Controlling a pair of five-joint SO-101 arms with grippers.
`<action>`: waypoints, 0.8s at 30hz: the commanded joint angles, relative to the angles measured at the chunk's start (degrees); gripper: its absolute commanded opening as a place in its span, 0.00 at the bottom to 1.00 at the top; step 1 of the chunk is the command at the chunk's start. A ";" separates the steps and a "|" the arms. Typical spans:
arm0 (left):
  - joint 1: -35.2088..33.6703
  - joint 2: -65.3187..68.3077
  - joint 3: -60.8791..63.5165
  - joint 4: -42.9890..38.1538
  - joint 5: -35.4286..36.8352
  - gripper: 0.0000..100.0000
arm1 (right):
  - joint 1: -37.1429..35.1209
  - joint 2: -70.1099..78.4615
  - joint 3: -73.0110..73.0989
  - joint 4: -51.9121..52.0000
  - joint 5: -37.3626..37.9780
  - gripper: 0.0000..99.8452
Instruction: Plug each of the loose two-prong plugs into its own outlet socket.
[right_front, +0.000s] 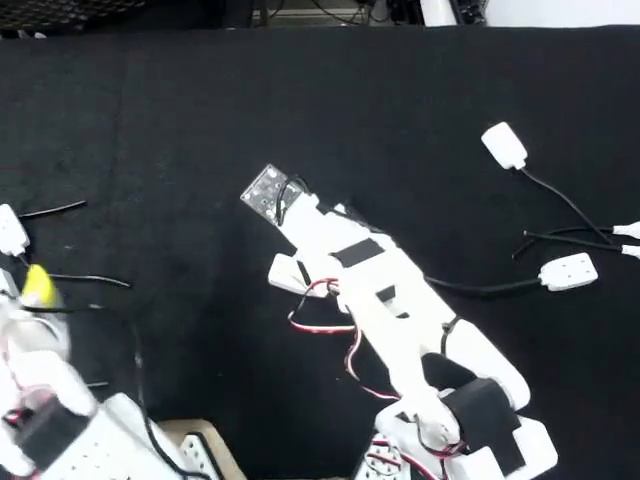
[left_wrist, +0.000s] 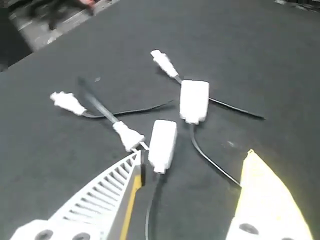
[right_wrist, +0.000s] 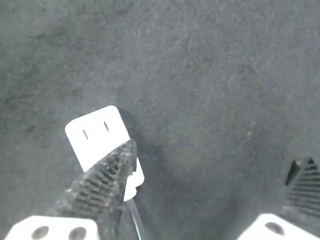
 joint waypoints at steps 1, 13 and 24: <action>-5.93 26.64 -16.66 -1.41 3.43 0.32 | -0.26 -0.84 -0.31 -0.70 -0.18 0.45; -15.16 79.47 -50.42 0.53 19.25 0.32 | -0.35 12.18 -7.78 0.09 -0.35 0.45; -13.49 95.12 -57.54 0.00 27.78 0.32 | -0.35 12.53 -8.04 0.35 0.00 0.45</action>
